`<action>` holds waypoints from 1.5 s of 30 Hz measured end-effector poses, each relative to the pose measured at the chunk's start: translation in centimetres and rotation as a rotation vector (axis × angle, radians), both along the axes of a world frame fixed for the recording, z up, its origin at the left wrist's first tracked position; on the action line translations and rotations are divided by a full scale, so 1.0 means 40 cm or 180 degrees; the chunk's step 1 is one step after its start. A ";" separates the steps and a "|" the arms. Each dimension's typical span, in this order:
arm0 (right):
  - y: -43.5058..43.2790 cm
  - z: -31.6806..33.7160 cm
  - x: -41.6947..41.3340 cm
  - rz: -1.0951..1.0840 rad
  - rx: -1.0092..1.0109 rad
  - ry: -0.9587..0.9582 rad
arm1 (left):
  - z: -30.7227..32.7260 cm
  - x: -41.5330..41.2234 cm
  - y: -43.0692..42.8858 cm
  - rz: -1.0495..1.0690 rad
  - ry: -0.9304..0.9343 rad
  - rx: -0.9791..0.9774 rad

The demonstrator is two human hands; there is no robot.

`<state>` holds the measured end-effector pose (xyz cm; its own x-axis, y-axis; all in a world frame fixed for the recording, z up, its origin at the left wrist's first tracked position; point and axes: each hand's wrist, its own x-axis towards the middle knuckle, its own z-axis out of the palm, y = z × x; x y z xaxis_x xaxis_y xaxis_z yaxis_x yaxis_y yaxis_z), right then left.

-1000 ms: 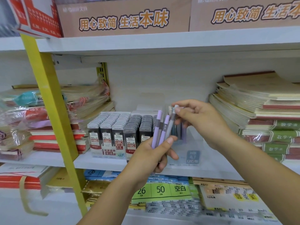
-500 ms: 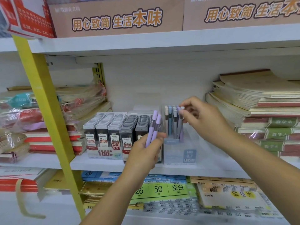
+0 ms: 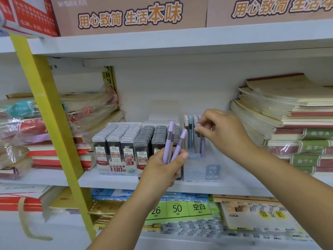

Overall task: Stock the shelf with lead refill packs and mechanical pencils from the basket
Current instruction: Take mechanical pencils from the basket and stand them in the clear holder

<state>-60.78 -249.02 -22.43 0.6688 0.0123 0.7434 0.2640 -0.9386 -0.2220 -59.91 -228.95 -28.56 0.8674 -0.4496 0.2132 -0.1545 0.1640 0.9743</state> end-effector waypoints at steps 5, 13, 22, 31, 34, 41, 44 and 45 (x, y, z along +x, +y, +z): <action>0.009 -0.005 -0.031 -0.0034 0.0448 -0.0072 | 0.002 -0.001 0.005 -0.0086 -0.0076 -0.0045; 0.089 0.004 -0.100 0.1433 0.2769 0.0825 | 0.011 -0.020 -0.018 -0.0245 -0.0305 -0.0021; -0.032 0.048 -0.100 0.0937 0.1454 -0.0235 | -0.008 -0.004 -0.016 0.0237 -0.0519 0.0460; -0.011 0.004 -0.094 0.0652 0.0657 0.0131 | -0.013 0.000 -0.013 0.0183 -0.0571 0.0456; -0.007 0.005 -0.092 0.0668 0.0634 0.0169 | -0.012 0.001 -0.012 0.0155 -0.0570 0.0426; -0.016 0.000 -0.063 0.0110 0.0309 0.0256 | -0.009 -0.002 -0.001 -0.0213 -0.0335 0.0372; -0.014 -0.008 -0.055 -0.0163 0.0047 0.0329 | -0.004 -0.006 0.007 -0.0452 -0.0181 0.0222; -0.010 -0.007 -0.058 -0.0210 0.0086 0.0320 | -0.001 -0.006 0.009 -0.0511 -0.0133 0.0166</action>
<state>-63.08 -249.41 -22.71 0.7386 -0.0533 0.6720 0.1771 -0.9465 -0.2697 -60.16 -228.59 -28.60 0.7743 -0.5932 0.2202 -0.1708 0.1392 0.9754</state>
